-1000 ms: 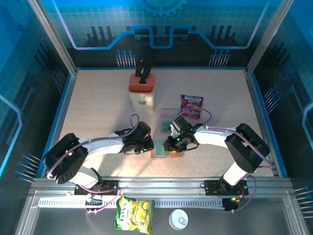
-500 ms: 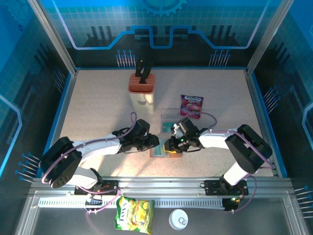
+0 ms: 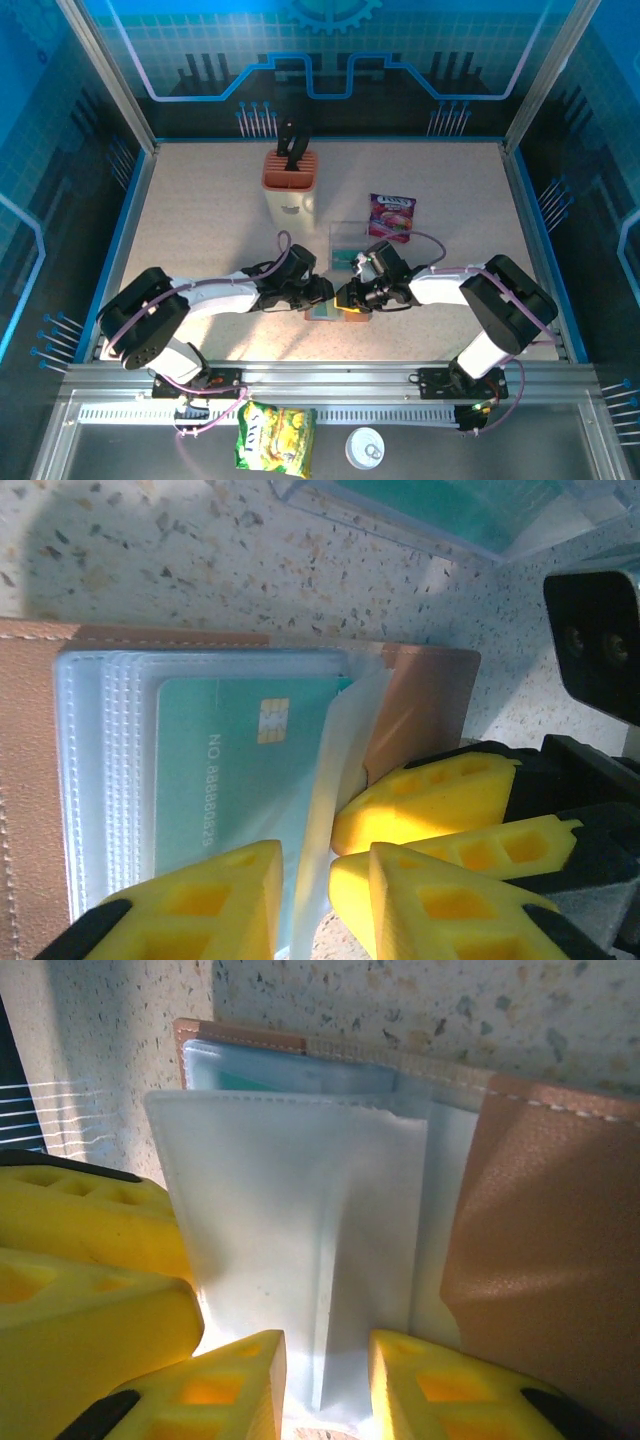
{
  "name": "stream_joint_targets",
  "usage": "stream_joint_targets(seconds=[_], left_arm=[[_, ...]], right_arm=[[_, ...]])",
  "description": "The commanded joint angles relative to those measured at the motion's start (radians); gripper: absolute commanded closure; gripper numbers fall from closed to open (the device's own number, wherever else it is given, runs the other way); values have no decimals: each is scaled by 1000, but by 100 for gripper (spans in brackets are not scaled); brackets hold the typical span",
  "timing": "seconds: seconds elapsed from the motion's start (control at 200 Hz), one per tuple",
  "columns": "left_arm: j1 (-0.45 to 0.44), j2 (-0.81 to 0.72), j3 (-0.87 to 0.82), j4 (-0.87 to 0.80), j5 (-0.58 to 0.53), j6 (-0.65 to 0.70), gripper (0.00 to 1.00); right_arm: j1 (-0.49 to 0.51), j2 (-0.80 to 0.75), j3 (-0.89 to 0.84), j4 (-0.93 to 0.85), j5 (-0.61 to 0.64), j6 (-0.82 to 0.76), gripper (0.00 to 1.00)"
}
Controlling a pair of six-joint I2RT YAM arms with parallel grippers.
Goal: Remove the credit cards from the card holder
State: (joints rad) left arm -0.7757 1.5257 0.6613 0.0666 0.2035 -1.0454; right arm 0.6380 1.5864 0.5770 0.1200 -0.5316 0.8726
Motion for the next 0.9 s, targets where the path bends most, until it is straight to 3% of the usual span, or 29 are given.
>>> stream_joint_targets(seconds=[0.0, 0.195, 0.545, 0.895], left_arm=[[-11, 17, 14, 57, 30, -26, 74], [-11, 12, 21, 53, 18, -21, 76], [-33, 49, 119, 18, 56, 8, 76], [-74, 148, 214, 16, 83, 13, 72]], right_arm=[[-15, -51, -2, -49, 0, 6, 71], [-21, -189, 40, -206, 76, -15, 68], [-30, -276, 200, -696, 388, -214, 67], [-44, -275, 169, -764, 468, -257, 67]])
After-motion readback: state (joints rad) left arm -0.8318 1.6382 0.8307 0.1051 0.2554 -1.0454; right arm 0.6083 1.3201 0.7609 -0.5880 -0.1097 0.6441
